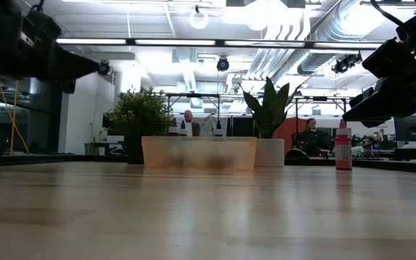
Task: Pick & Place food coloring
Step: Put the large pink bottle into the bin
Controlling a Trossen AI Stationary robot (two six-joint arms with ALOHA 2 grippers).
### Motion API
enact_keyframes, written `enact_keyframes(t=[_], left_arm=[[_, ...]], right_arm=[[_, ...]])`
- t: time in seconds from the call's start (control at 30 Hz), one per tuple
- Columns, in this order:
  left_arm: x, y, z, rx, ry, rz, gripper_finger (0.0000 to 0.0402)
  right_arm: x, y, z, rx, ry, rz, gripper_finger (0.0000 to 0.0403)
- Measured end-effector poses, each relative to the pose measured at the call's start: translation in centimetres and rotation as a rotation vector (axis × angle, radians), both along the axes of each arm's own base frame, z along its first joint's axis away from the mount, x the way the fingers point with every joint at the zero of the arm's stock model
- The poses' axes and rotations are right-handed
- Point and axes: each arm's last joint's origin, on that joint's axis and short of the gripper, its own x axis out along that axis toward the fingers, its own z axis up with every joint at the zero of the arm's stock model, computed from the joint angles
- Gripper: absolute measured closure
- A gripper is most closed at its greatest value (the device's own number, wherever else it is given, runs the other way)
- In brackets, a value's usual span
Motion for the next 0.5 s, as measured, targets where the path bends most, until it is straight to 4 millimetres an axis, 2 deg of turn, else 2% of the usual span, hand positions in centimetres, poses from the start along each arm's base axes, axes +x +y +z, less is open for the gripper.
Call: enact_keyframes(t=[0.2,0.4,0.5], left_arm=[[-0.1,-0.3,0.1,0.004,-0.02,-0.034,0.0399],[0.0,-1.5,0.1,0.003,-0.021,-0.164,0.0401],[0.0,-1.9,0.0,-0.002,-0.014,-0.174,0.0401]], right_arm=[[0.0,0.0,0.0,0.0,0.0,0.0,0.0402],[0.0,0.0,0.0,0.0,0.0,0.0,0.0402],[0.0,0.0,0.0,0.0,0.0,0.0,0.0402]])
